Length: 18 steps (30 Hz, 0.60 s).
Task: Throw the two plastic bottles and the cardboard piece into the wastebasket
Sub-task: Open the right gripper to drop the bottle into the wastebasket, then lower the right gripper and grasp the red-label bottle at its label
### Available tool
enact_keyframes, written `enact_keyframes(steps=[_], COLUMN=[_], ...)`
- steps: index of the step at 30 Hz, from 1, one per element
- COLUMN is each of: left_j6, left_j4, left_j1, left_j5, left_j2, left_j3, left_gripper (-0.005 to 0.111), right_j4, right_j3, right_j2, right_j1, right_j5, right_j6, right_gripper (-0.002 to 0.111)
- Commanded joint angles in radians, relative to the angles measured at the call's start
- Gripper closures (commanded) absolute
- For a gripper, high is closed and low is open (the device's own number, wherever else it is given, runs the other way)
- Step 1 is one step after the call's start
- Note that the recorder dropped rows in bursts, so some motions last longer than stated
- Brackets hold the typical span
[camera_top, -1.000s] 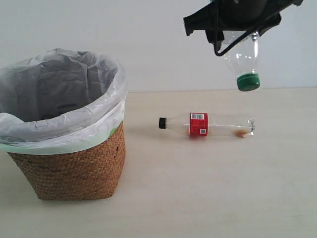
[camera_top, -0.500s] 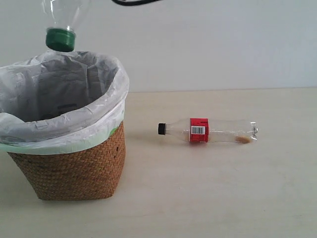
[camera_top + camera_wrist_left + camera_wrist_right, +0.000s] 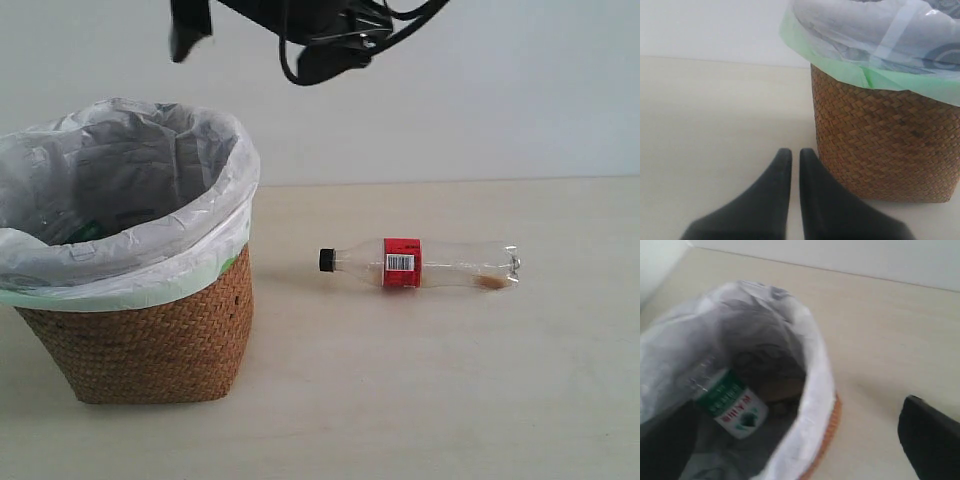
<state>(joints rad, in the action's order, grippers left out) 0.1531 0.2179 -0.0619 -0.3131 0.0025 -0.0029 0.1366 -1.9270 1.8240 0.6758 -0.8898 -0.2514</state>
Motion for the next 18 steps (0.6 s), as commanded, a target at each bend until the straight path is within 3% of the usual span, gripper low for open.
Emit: enact_keyframes(steps=[1,6,9,18], left_j6=[-0.009,-0.009,-0.009,-0.009], left_j4=[-0.002,-0.002,-0.002,-0.002], left_j1=[-0.003,-0.003,-0.003,-0.003], left_j5=[0.003,0.003,0.003,0.003], left_j2=[-0.002,-0.002,-0.002,-0.002], left_j3=[0.003,0.003,0.003,0.003], left_gripper=[0.101,0.101,0.101,0.101], right_j4=[-0.261,-0.378,-0.378,-0.362], right_j3=[0.001,0.001,0.001,0.022], right_j2=[-0.008,0.024,0.064,0.207], right_j1=[-0.008,-0.055,-0.094,-0.107], right_j5=[-0.157,-0.331,-0.331,-0.331], right_j6=[-0.110,-0.090,0.004,0.499], right_gripper=[0.007,0.007,0.007,0.007])
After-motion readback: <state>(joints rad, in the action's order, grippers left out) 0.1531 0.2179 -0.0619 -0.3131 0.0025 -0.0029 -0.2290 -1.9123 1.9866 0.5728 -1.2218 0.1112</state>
